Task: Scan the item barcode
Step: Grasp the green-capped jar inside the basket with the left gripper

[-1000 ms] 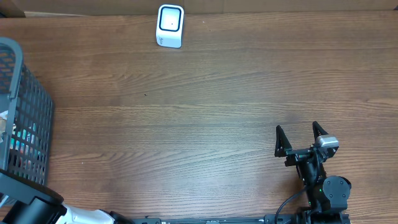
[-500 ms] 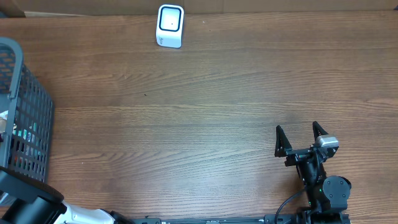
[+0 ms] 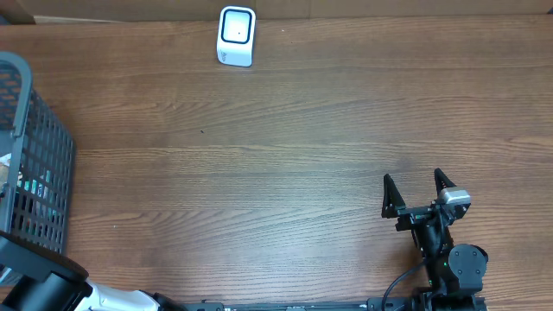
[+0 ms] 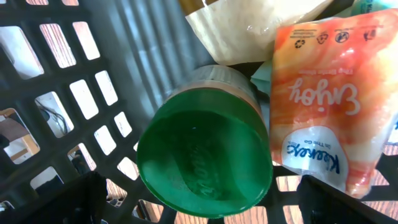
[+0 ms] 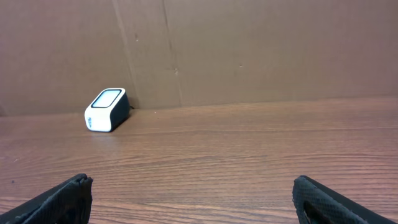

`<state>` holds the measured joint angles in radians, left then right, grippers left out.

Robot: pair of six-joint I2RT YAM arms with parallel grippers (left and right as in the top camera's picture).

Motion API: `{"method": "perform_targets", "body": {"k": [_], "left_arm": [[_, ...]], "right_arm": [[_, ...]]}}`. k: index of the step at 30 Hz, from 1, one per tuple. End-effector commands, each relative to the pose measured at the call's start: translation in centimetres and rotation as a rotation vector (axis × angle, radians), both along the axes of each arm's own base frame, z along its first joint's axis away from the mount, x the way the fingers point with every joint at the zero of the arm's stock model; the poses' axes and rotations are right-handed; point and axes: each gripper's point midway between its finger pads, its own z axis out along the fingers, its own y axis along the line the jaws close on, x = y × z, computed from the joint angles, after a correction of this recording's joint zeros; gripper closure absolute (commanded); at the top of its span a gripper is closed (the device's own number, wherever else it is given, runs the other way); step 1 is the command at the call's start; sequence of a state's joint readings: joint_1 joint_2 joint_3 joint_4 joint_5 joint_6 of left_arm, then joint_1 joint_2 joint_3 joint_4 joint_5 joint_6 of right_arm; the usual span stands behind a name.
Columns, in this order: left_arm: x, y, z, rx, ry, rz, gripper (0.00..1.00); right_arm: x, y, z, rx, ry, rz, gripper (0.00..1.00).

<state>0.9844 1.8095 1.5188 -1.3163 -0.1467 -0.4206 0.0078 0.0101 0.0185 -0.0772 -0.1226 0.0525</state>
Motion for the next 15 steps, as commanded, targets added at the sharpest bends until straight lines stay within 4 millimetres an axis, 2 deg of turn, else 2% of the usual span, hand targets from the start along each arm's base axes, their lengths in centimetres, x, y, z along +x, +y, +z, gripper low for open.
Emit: {"method": "perform_targets", "body": {"k": [1, 7, 15], "left_arm": [[-1.0, 0.2, -0.7, -0.004, 0.031, 0.046, 0.0], [-0.9, 0.9, -1.1, 0.019, 0.014, 0.058, 0.0], [-1.3, 0.2, -3.6, 0.005, 0.019, 0.078, 0.04]], "right_arm": [[0.0, 0.0, -0.3, 0.0, 0.0, -0.005, 0.0], [0.0, 0.0, -0.3, 0.0, 0.0, -0.005, 0.0], [0.0, 0.0, -0.2, 0.0, -0.001, -0.005, 0.0]]}}
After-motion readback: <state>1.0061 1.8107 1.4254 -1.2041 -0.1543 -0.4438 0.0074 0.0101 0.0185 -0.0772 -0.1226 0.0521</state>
